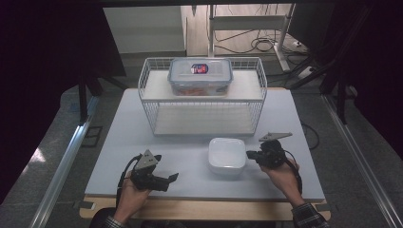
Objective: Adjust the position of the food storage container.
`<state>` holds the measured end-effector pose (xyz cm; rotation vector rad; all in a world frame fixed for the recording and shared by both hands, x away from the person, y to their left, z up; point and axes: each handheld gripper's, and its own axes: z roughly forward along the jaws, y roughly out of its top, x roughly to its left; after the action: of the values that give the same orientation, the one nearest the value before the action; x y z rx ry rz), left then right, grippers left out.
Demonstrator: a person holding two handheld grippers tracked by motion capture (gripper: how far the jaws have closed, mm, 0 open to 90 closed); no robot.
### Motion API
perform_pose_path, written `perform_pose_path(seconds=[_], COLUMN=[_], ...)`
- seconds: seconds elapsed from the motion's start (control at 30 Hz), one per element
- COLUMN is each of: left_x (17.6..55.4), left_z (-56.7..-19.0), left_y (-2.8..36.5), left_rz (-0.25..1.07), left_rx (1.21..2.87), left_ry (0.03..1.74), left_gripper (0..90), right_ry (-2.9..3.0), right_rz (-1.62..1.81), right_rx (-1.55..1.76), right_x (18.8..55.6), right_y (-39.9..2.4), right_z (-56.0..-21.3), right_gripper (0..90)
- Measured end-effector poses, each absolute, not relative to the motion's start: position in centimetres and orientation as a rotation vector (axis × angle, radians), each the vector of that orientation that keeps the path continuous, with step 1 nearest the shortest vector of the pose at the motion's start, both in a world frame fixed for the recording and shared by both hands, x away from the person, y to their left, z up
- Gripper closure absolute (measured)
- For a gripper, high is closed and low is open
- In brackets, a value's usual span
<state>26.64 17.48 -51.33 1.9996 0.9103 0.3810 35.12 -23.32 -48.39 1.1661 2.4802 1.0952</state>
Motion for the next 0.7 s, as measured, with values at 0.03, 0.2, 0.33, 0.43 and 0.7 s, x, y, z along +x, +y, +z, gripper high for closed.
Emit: perform_pose_path(seconds=[0.03,0.2,0.33,0.43,0.7], left_x=[26.7,26.7,26.7,26.7,26.8], left_z=[-51.3,-51.4,-51.4,-51.5,-51.6], left_y=[17.5,17.4,17.3,17.3,17.2], left_rz=[0.380,0.376,0.377,0.374,0.369], left_rx=[2.000,2.005,2.013,2.013,2.018], left_ry=[0.911,0.912,0.913,0.915,0.915], left_gripper=[5.5,5.5,5.5,5.5,5.5], right_ry=[2.486,2.527,2.555,2.559,2.565], right_rz=[1.098,1.094,1.072,1.076,1.106], right_rx=[1.160,1.123,1.080,1.060,1.062], right_x=[35.1,34.9,34.9,35.0,35.8], right_y=[-23.0,-21.4,-19.9,-19.0,-17.7], right_z=[-48.4,-48.8,-49.3,-49.4,-49.8], right_gripper=[89.7,89.7,89.6,89.6,89.6])
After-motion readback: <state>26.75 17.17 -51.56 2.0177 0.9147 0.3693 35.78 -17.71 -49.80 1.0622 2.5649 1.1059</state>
